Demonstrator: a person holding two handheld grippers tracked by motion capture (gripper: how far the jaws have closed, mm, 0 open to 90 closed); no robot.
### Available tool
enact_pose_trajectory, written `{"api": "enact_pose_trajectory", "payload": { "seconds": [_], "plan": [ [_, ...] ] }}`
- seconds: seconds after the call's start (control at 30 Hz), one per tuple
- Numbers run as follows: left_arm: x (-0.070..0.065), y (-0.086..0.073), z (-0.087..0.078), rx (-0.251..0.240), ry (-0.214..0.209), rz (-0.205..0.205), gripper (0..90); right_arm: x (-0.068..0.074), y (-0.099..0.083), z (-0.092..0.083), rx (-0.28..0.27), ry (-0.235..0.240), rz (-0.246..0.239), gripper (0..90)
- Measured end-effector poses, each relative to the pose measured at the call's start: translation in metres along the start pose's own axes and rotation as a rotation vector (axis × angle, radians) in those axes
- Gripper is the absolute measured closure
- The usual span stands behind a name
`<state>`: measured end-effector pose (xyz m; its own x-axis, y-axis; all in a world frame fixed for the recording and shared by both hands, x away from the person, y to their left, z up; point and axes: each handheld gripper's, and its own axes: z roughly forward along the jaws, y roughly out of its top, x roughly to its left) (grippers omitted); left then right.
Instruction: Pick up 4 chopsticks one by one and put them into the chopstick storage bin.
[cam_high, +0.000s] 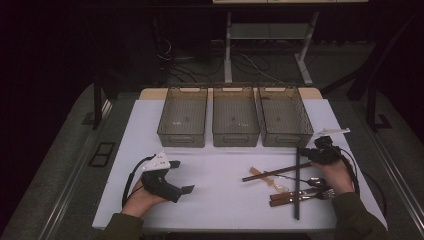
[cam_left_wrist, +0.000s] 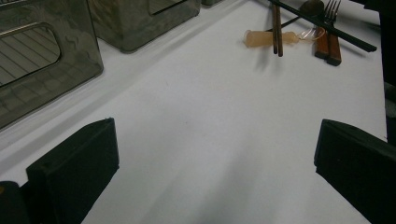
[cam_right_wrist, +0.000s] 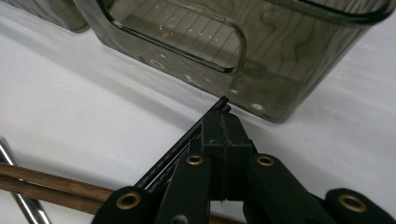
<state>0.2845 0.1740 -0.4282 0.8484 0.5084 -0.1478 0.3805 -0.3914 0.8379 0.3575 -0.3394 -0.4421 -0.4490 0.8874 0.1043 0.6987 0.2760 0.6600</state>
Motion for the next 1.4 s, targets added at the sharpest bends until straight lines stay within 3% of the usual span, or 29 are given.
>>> {"api": "enact_pose_trajectory", "payload": {
  "seconds": [1.4],
  "plan": [
    [0.000, 0.000, 0.000, 0.005, 0.001, 0.005, 0.0, 0.031, 0.011, 0.014, 0.028, 0.063, -0.082, 89.7]
  ]
}}
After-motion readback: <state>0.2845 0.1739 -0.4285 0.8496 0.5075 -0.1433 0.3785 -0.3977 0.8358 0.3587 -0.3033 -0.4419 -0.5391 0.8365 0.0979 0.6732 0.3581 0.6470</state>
